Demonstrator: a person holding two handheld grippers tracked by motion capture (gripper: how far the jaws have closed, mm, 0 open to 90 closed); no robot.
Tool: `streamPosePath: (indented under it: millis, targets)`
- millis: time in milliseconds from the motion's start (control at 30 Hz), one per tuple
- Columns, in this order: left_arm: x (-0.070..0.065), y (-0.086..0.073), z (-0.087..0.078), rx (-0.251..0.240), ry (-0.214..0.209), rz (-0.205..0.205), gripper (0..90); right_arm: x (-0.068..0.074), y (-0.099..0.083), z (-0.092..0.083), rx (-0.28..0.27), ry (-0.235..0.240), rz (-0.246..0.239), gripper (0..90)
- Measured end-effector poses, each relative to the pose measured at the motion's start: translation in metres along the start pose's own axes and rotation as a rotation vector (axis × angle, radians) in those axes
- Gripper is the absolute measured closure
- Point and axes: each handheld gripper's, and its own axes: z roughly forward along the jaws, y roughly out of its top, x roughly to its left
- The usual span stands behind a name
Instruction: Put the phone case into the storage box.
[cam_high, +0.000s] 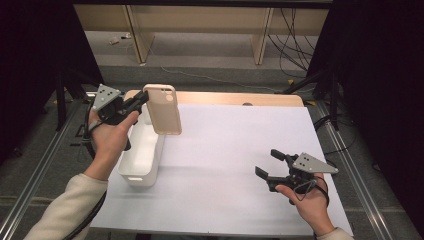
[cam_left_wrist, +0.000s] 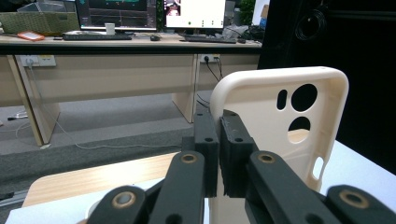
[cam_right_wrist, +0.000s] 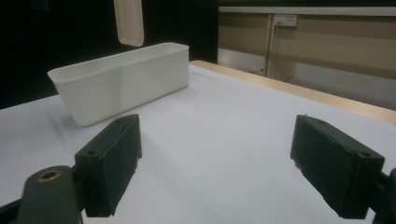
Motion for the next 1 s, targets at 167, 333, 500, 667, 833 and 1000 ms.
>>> streamPosePath:
  millis: [167, 333, 500, 667, 833, 1000]
  targets:
    - [0.003, 0.0, 0.001, 0.002, 0.005, -0.001, 86.4, 0.0, 0.0, 0.0, 0.0, 0.0, 0.0, 17.6]
    - [0.006, 0.002, 0.0, -0.001, 0.01, -0.003, 86.4, 0.0, 0.0, 0.0, 0.006, 0.001, 0.002, 17.6]
    - [0.009, 0.002, 0.001, -0.001, 0.014, -0.005, 86.5, 0.0, 0.0, -0.001, 0.006, 0.0, 0.0, 17.6]
    - [0.013, 0.003, 0.002, -0.002, 0.021, -0.01, 86.4, -0.001, -0.001, -0.001, 0.0, -0.005, 0.006, 17.6]
    - [0.015, 0.002, 0.003, 0.002, 0.022, -0.007, 86.4, 0.0, -0.002, -0.001, -0.019, -0.005, 0.009, 17.6]
    - [0.018, 0.004, 0.004, -0.003, 0.028, -0.006, 86.4, -0.001, -0.002, -0.006, -0.003, -0.025, 0.0, 17.5]
